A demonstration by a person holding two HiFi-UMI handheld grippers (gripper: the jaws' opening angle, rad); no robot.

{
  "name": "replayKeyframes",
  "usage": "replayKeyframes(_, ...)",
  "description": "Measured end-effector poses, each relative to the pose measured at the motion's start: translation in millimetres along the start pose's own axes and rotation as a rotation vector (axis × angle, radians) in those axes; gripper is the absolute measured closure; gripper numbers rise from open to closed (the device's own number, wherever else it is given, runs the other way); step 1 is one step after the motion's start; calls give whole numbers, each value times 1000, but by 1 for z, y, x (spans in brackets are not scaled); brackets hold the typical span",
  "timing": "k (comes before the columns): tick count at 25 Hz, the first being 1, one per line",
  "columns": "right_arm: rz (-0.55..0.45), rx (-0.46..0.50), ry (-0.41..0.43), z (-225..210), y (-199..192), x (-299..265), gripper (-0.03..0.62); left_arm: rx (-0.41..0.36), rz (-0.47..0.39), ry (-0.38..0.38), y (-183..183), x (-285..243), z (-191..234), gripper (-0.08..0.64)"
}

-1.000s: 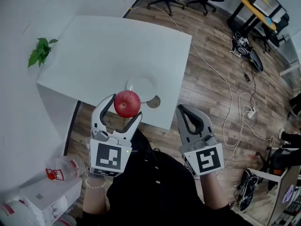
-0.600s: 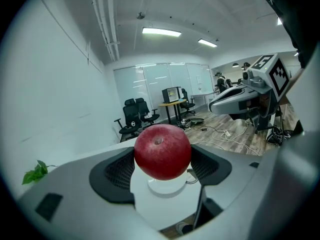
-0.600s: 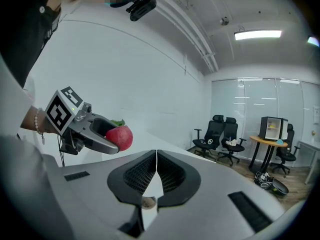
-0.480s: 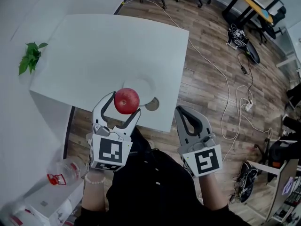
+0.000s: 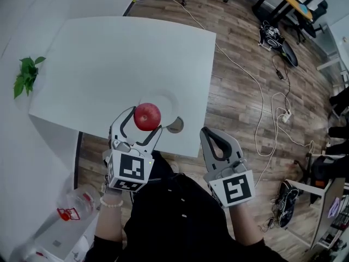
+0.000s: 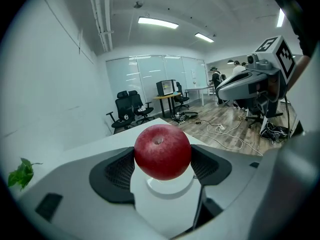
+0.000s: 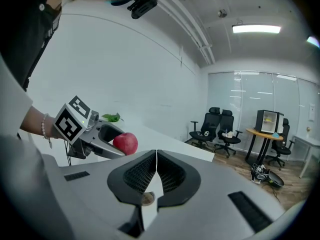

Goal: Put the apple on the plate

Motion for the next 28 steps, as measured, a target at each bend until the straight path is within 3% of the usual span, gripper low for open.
replayKeyframes(28, 111, -50, -57, -13, -36, -23, 549, -90, 176, -147, -85, -85, 1, 198)
Point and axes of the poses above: the fingertips, and each gripper's own axes: x backward along the fingers, z to its left, y out of its top, the point moved 6 cm from there along x, backward along the fingers, and after that the axes turned 15 degrees about -z, right-handed, at the moved point
